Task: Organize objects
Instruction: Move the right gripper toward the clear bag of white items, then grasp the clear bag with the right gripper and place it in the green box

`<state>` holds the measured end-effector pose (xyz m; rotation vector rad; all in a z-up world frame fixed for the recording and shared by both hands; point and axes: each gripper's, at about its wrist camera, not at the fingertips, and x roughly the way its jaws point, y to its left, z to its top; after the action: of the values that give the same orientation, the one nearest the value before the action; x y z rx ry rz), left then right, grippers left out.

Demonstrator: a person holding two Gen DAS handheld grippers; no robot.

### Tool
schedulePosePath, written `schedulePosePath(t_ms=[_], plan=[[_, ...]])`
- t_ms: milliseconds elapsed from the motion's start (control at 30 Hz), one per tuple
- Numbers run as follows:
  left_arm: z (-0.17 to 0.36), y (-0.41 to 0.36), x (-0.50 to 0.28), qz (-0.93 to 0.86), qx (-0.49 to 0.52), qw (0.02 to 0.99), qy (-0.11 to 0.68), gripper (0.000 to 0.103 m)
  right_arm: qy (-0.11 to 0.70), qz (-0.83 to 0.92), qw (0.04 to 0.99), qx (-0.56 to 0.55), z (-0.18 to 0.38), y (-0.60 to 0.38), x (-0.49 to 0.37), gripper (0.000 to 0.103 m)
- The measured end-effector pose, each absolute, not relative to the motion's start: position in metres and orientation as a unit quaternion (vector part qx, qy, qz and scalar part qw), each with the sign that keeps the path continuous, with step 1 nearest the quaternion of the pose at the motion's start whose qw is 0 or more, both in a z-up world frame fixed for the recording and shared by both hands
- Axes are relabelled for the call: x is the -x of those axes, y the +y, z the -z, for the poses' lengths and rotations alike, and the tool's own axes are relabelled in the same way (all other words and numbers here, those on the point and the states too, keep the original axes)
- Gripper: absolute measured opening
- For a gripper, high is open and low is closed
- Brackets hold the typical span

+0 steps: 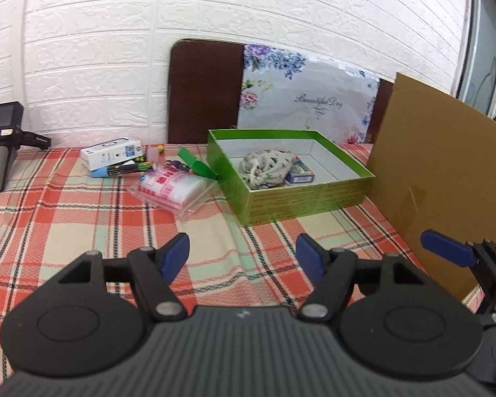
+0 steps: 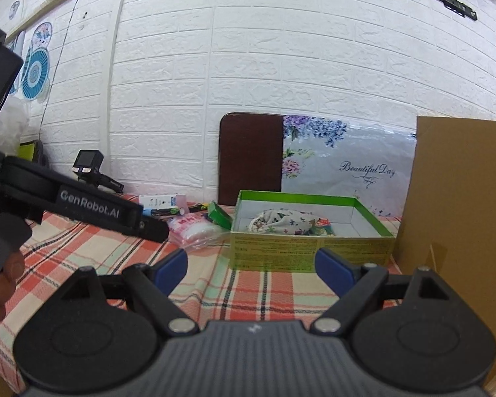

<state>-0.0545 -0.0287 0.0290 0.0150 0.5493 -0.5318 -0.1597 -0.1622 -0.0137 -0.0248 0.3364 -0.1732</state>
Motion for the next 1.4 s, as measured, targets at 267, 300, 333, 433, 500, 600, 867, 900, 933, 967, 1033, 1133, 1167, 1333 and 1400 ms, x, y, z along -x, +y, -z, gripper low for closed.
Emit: schedulePosePath(t_ms=[267,300,333,433,500,600,867,900,933,967,1033,1133,1167,1333,1400], plan=[[-0.004,0.008,0.036,0.206,0.031,0.933,0.292,0.073,0.221,0.032,0.975,0.016,0.034,-0.151,0.122,0.078],[0.000,0.015,0.033,0.195,0.029,0.936,0.292,0.073,0.227,0.020,0.974,0.016,0.037,-0.148,0.114,0.076],[0.003,0.022,0.031,0.182,0.025,0.938,0.293,0.073,0.234,0.009,0.972,0.017,0.041,-0.144,0.106,0.074],[0.015,0.043,0.018,0.143,0.027,0.940,0.307,0.073,0.257,-0.025,0.966,0.032,0.051,-0.129,0.077,0.068],[0.023,0.059,0.006,0.126,0.045,0.938,0.321,0.073,0.263,-0.041,0.963,0.041,0.054,-0.121,0.057,0.068],[0.034,0.076,-0.012,0.107,0.069,0.931,0.342,0.073,0.265,-0.057,0.961,0.055,0.057,-0.111,0.024,0.069],[0.047,0.106,-0.036,0.081,0.096,0.925,0.359,0.073,0.277,-0.009,0.958,0.080,0.079,-0.111,-0.099,0.076],[0.049,0.109,-0.037,0.079,0.099,0.924,0.362,0.073,0.280,0.001,0.955,0.094,0.084,-0.111,-0.113,0.077],[0.051,0.112,-0.038,0.079,0.102,0.922,0.364,0.073,0.286,0.010,0.952,0.108,0.089,-0.111,-0.126,0.082],[0.053,0.114,-0.040,0.079,0.105,0.921,0.367,0.073,0.301,0.018,0.946,0.121,0.097,-0.111,-0.140,0.088],[0.057,0.116,-0.043,0.081,0.108,0.918,0.372,0.073,0.317,0.035,0.933,0.165,0.113,-0.112,-0.158,0.094],[0.060,0.119,-0.045,0.084,0.106,0.917,0.375,0.073,0.298,0.016,0.937,0.183,0.116,-0.117,-0.161,0.087],[0.060,0.119,-0.045,0.085,0.104,0.917,0.375,0.073,0.292,0.010,0.936,0.197,0.116,-0.116,-0.159,0.069],[0.058,0.117,-0.050,0.090,0.103,0.916,0.377,0.073,0.266,-0.010,0.926,0.268,0.123,-0.091,-0.127,0.048],[0.058,0.117,-0.051,0.094,0.107,0.914,0.380,0.073,0.260,-0.044,0.928,0.262,0.120,-0.080,-0.103,0.047]])
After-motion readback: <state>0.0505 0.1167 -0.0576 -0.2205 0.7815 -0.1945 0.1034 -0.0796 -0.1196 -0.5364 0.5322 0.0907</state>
